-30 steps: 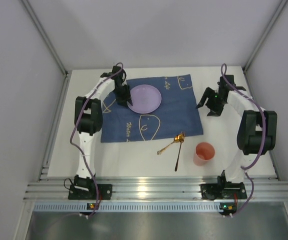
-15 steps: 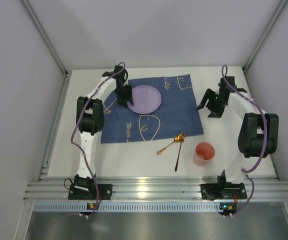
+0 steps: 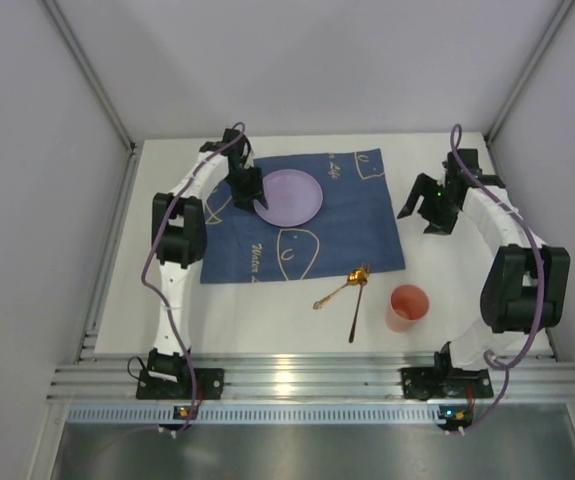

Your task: Set the dinner table for one person

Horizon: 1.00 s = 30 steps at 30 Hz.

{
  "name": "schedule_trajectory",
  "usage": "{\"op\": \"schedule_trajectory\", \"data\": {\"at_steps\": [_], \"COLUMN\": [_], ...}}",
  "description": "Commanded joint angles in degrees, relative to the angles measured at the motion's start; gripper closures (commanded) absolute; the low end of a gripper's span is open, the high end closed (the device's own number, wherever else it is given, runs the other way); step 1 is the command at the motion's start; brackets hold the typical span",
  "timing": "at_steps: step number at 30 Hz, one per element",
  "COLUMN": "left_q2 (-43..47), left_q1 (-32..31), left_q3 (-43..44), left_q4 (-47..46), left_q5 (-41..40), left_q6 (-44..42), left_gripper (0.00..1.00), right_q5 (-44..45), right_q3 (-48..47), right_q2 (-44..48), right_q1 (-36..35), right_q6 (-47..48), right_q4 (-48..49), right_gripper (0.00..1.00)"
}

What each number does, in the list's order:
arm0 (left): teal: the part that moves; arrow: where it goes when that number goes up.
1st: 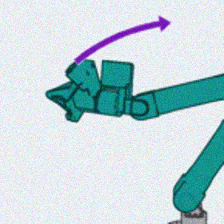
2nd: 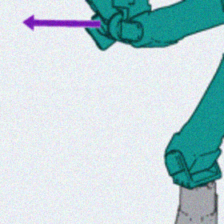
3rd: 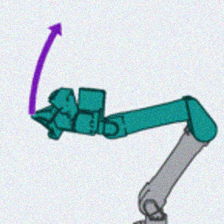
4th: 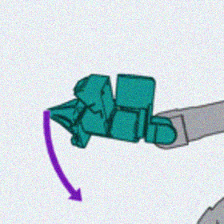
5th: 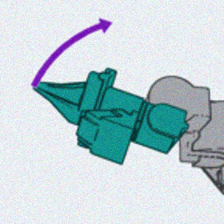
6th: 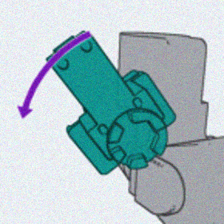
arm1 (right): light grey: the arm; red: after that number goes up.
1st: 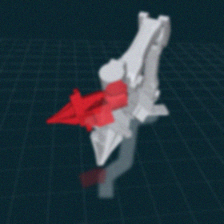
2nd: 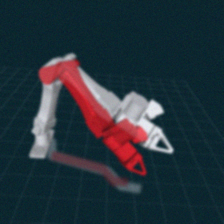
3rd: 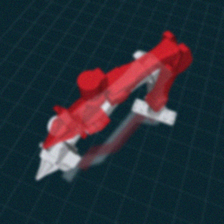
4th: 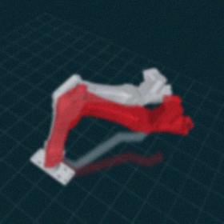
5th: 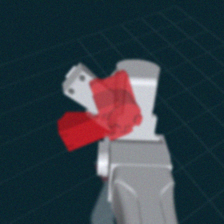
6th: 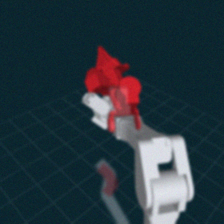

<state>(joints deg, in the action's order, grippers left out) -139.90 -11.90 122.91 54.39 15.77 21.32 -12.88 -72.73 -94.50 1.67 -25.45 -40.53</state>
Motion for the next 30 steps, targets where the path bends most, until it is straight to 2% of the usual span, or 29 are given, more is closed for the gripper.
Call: {"op": "schedule_trajectory", "data": {"at_steps": [1, 4, 5, 7, 8, 12, 19, 30], "left_q2": [-3.11, 0.14, 2.67, 5.41, 8.03, 12.80, 15.61, 16.06], "left_q1": [0.30, 0.30, 0.30, 0.21, 0.21, 0.12, 0.12, 0.21], "left_q3": [-0.74, -2.76, -3.64, -6.97, -8.20, -13.48, -14.54, -16.48], "left_q4": [-4.20, -6.83, -8.06, -12.19, -13.51, -17.91, -17.30, -17.56], "left_q5": [-0.56, 0.05, 0.31, 1.62, 1.72, 1.37, -1.00, 0.67], "left_q6": [-0.84, -0.85, -0.58, 1.35, 1.88, 4.08, 3.38, 4.25], "left_gripper": [0.48, 0.35, 0.22, 0.14, 0.02, 0.02, 0.02, 0.04], "right_q5": [1.81, 2.69, 2.86, 3.39, 3.48, 4.27, 3.04, 1.90], "right_q3": [0.13, 0.83, 1.10, 1.71, 1.97, 3.20, 9.43, 15.33], "right_q2": [6.77, 11.34, 13.70, 17.13, 18.20, 21.98, 29.53, 38.86], "right_q1": [0.17, 0.17, 0.17, 0.17, 0.17, 0.17, 0.17, 0.09], "right_q6": [1.98, 2.34, 2.34, 2.42, 2.43, 2.51, 1.37, 1.55], "right_q4": [-4.55, -8.32, -10.42, -12.45, -14.38, -20.35, -27.23, -33.55], "right_gripper": [0.19, 0.17, 0.15, 0.14, 0.13, 0.12, 0.12, 0.23]}}
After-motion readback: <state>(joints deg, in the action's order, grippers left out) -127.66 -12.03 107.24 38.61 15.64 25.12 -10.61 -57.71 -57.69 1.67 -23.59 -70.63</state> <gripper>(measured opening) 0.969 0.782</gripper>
